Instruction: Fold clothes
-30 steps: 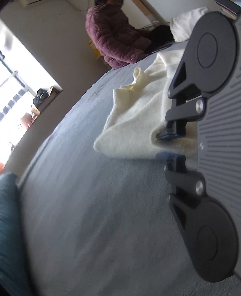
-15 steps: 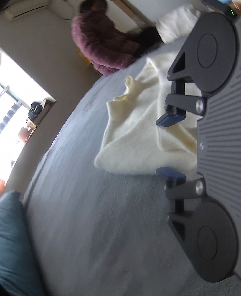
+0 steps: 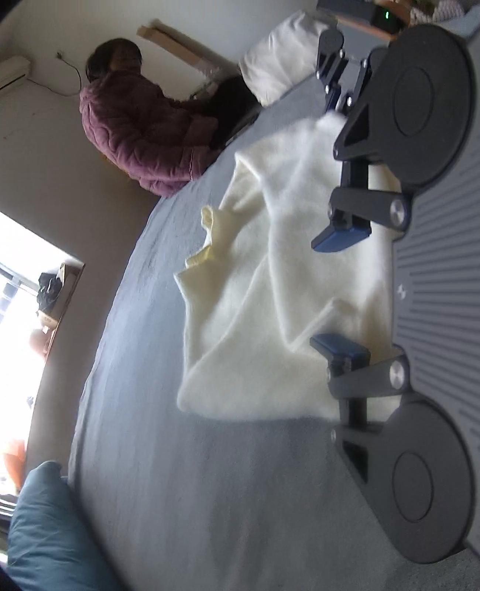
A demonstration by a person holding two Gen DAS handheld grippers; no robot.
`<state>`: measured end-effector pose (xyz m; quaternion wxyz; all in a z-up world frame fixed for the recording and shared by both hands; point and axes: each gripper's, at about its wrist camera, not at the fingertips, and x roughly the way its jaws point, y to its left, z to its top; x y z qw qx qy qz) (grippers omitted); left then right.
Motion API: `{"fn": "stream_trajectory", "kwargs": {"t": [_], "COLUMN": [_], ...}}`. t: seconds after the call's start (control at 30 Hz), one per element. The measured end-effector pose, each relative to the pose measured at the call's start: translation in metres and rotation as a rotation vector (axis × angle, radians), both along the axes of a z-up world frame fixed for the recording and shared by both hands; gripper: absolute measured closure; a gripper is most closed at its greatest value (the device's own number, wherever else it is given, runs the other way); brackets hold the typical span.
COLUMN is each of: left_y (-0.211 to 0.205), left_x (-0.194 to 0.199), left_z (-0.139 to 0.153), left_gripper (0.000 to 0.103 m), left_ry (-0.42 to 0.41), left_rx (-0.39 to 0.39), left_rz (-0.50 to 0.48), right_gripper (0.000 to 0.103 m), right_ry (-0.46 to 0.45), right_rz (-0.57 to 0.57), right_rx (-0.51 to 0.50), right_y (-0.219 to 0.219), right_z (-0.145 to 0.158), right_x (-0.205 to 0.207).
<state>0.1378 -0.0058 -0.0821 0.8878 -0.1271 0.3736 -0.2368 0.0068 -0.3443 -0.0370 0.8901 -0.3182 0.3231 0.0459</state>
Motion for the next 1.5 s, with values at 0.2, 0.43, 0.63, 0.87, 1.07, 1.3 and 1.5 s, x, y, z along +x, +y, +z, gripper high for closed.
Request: {"fn": "stream_trajectory", "kwargs": {"t": [0.2, 0.43, 0.63, 0.87, 1.07, 1.3, 1.5], "left_y": [0.001, -0.015, -0.016, -0.017, -0.005, 0.016, -0.031], "left_x": [0.003, -0.004, 0.001, 0.028, 0.02, 0.005, 0.015], "left_z": [0.001, -0.005, 0.028, -0.01, 0.002, 0.039, 0.007], "left_gripper": [0.072, 0.096, 0.097, 0.097, 0.085, 0.07, 0.067], "left_ry": [-0.045, -0.123, -0.271, -0.142, -0.124, -0.237, -0.129], "left_rx": [0.091, 0.287, 0.274, 0.374, 0.351, 0.303, 0.259], "left_rz": [0.069, 0.074, 0.106, 0.101, 0.105, 0.188, 0.028], "right_gripper": [0.089, 0.089, 0.089, 0.089, 0.089, 0.088, 0.09], "right_ry": [-0.004, -0.01, -0.017, -0.025, -0.014, 0.016, 0.02], "right_rz": [0.005, 0.005, 0.01, 0.009, 0.038, 0.006, -0.183], "right_rx": [-0.004, -0.002, -0.009, -0.024, -0.034, 0.347, 0.627], "right_y": [-0.001, 0.0, -0.001, 0.002, 0.0, -0.042, -0.082], "right_z": [0.0, -0.002, -0.002, -0.004, 0.001, 0.072, 0.07], "right_x": [-0.001, -0.001, -0.002, -0.004, -0.01, -0.018, 0.026]}}
